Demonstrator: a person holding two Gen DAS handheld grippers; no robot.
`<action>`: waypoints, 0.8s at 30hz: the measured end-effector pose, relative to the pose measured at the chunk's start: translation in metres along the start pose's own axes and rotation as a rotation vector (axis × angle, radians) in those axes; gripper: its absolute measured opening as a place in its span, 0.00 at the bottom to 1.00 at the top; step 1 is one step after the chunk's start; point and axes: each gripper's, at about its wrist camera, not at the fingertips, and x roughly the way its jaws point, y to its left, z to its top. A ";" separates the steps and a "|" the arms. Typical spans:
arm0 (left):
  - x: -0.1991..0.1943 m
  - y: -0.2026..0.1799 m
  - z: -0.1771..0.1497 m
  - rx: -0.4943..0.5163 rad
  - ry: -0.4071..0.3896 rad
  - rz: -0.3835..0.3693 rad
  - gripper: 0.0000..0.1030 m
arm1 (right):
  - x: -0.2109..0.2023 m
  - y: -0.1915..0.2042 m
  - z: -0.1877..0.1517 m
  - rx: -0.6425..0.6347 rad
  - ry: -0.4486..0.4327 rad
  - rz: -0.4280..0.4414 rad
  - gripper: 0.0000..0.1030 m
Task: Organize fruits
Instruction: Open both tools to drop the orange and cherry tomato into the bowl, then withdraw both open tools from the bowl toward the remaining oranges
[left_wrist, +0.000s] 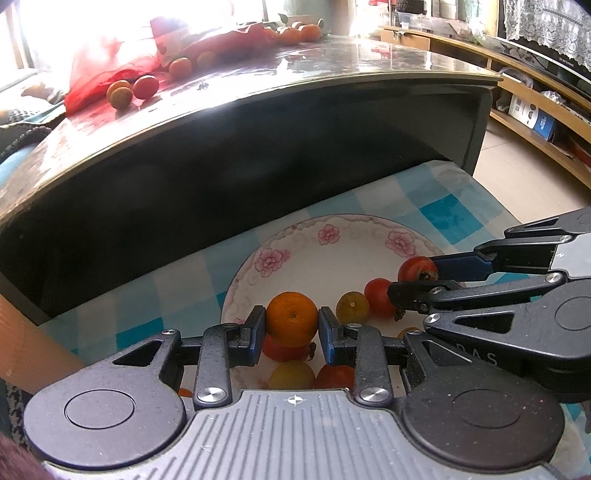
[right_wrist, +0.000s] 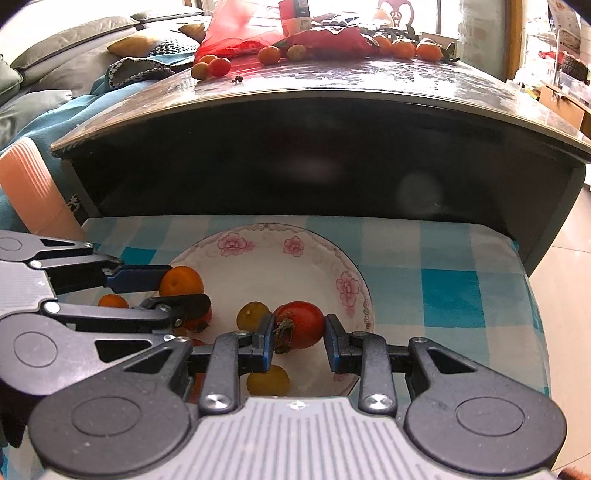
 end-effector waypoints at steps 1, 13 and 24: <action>0.000 0.000 0.000 -0.003 0.001 0.000 0.37 | 0.000 0.000 0.000 0.000 -0.001 0.000 0.43; -0.003 0.004 0.001 -0.022 -0.010 0.009 0.43 | -0.003 -0.003 0.000 0.022 -0.015 0.006 0.43; -0.012 0.005 0.002 -0.031 -0.031 0.012 0.48 | -0.012 -0.005 0.003 0.048 -0.049 0.003 0.43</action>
